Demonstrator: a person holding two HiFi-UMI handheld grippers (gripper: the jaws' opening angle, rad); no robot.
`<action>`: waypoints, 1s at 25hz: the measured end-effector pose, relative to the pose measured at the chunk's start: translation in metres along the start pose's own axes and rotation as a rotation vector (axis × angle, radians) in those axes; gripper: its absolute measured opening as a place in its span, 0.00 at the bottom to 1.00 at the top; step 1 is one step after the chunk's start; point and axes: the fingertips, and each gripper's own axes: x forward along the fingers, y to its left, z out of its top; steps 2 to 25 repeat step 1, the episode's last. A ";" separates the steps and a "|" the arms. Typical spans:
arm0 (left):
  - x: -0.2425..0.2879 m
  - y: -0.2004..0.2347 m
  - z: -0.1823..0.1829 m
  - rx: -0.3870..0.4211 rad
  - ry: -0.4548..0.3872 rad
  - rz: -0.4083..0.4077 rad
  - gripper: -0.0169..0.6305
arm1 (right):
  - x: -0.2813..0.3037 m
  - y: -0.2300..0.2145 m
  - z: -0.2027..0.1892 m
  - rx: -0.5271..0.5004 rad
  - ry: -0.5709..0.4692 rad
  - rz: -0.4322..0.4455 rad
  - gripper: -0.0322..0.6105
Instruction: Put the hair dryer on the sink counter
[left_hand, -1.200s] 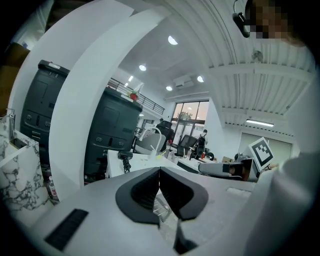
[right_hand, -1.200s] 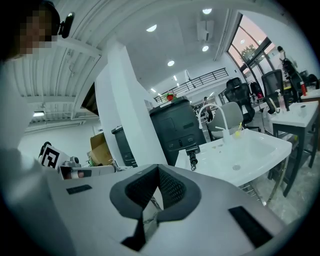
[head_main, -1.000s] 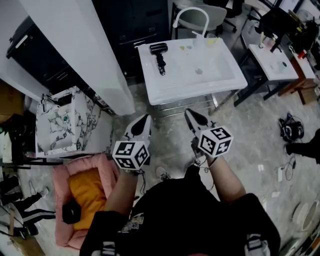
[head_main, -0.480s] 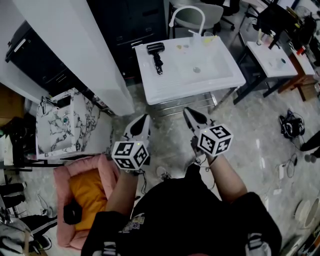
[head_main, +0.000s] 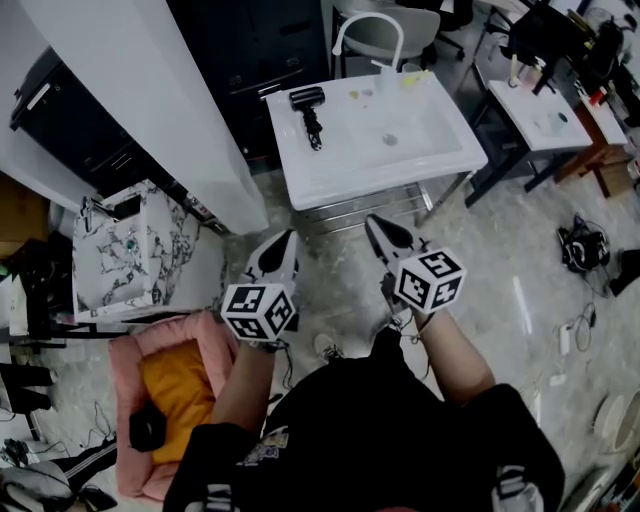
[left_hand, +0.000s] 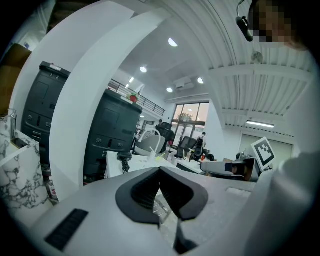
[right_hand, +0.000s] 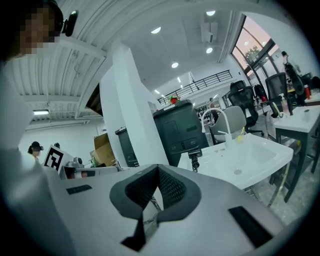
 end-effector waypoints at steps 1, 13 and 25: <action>-0.001 -0.001 0.000 -0.001 0.001 0.000 0.03 | -0.001 0.001 0.000 0.001 0.001 -0.001 0.05; -0.001 -0.001 0.000 -0.001 0.001 0.000 0.03 | -0.001 0.001 0.000 0.001 0.001 -0.001 0.05; -0.001 -0.001 0.000 -0.001 0.001 0.000 0.03 | -0.001 0.001 0.000 0.001 0.001 -0.001 0.05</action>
